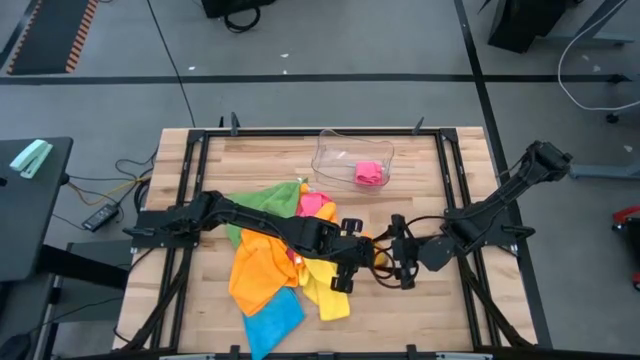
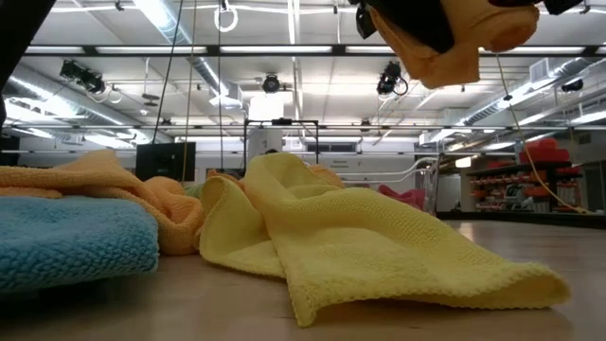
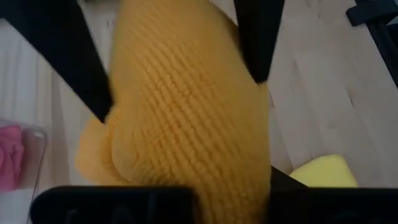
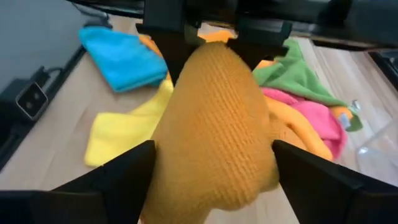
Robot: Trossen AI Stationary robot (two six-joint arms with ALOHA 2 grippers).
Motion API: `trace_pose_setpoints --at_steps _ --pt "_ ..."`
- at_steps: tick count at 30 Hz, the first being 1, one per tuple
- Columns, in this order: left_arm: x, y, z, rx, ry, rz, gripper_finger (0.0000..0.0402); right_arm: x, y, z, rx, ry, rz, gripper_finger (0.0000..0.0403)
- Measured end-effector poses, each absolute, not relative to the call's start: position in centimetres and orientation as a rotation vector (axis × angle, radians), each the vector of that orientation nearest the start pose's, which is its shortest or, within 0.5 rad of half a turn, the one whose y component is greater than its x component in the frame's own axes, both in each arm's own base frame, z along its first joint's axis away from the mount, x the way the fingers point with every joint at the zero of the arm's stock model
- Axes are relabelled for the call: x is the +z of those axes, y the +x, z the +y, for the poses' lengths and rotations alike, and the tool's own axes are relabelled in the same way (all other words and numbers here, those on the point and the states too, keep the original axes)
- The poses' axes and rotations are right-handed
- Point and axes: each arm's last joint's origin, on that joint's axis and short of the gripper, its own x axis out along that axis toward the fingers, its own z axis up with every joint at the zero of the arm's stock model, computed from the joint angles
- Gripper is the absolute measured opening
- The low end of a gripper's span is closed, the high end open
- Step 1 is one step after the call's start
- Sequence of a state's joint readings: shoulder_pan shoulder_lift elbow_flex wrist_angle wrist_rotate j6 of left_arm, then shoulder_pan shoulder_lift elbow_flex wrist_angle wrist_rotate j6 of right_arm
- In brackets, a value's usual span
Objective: Fold microfiber towels
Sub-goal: Fold the right orange microfiber cloth
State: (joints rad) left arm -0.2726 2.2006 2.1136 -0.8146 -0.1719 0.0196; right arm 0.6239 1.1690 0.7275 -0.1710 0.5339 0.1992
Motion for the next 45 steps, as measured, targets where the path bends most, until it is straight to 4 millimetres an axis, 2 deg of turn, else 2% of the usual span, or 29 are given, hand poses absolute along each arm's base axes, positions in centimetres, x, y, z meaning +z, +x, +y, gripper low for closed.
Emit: trace_pose_setpoints --at_steps 3,7,13,16,20,23,28,34,42,45 --pt "28.4 46.7 -12.6 -0.103 0.216 0.867 0.005 23.5 20.3 12.8 0.039 -0.121 0.489 0.033" --pt "29.7 46.0 -12.5 -0.108 0.228 0.85 0.0054 23.1 19.7 12.5 0.049 -0.127 0.559 0.0328" --pt "32.2 44.7 -12.5 -0.193 0.188 0.809 0.005 24.8 17.8 11.9 0.063 -0.095 0.6 0.0328" --pt "33.4 44.8 -12.6 -0.249 0.178 0.725 0.0056 24.2 17.6 11.7 0.052 -0.09 0.622 0.0328" --pt "34.5 45.2 -12.9 -0.343 0.208 0.609 0.0059 22.2 18.0 11.7 -0.034 -0.11 0.62 0.0328" --pt "34.7 45.4 -13.1 -0.379 0.222 0.565 0.0055 22.5 18.4 12.2 -0.05 -0.107 0.518 0.0328" --pt "34.6 45.4 -13.0 -0.416 0.186 0.582 0.0054 24.7 18.0 13.1 -0.091 -0.154 0.407 0.0328" --pt "33.9 45.2 -12.8 -0.401 0.133 0.643 0.0059 26.7 17.6 14.6 -0.035 -0.177 0.304 0.0328" --pt "30.7 45.8 -11.6 -0.299 -0.044 0.738 0.0057 26.9 16.9 15.6 0.032 -0.19 0.282 0.0328" --pt "30.2 46.1 -11.4 -0.288 -0.069 0.714 0.0064 26.6 17.1 15.8 0.039 -0.18 0.295 0.0328"
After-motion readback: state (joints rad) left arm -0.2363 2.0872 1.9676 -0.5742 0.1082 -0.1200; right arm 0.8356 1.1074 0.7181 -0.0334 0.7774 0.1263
